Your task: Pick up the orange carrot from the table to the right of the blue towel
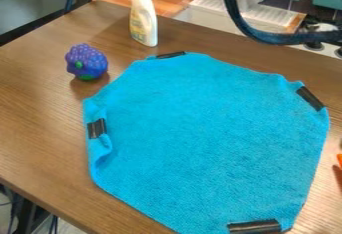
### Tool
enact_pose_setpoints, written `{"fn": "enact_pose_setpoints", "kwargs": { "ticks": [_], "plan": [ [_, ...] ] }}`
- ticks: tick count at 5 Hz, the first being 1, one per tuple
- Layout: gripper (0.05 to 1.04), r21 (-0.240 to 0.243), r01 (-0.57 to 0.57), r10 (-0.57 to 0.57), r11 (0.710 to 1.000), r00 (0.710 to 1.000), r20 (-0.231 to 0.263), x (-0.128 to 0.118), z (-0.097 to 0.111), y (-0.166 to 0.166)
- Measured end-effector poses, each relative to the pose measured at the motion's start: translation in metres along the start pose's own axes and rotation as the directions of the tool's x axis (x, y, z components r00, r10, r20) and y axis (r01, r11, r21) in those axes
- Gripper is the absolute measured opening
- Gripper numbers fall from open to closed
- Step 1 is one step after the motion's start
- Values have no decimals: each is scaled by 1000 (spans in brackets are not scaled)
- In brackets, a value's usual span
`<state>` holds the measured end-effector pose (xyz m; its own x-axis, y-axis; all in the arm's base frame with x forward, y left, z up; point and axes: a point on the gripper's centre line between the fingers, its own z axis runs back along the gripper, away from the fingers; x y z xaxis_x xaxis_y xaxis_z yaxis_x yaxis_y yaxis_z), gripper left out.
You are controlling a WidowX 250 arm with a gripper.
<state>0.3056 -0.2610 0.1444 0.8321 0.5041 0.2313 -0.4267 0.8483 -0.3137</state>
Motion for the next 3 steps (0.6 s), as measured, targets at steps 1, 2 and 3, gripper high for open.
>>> {"fn": "enact_pose_setpoints", "kwargs": {
  "ticks": [1,2,3],
  "plan": [
    [1001,25,-29,29,999,999,-14,-3,-8,5],
    [1001,33,-63,64,997,998,-12,1,-15,11],
    [1001,66,-75,77,995,997,-21,-1,-27,16]
  ]
}}
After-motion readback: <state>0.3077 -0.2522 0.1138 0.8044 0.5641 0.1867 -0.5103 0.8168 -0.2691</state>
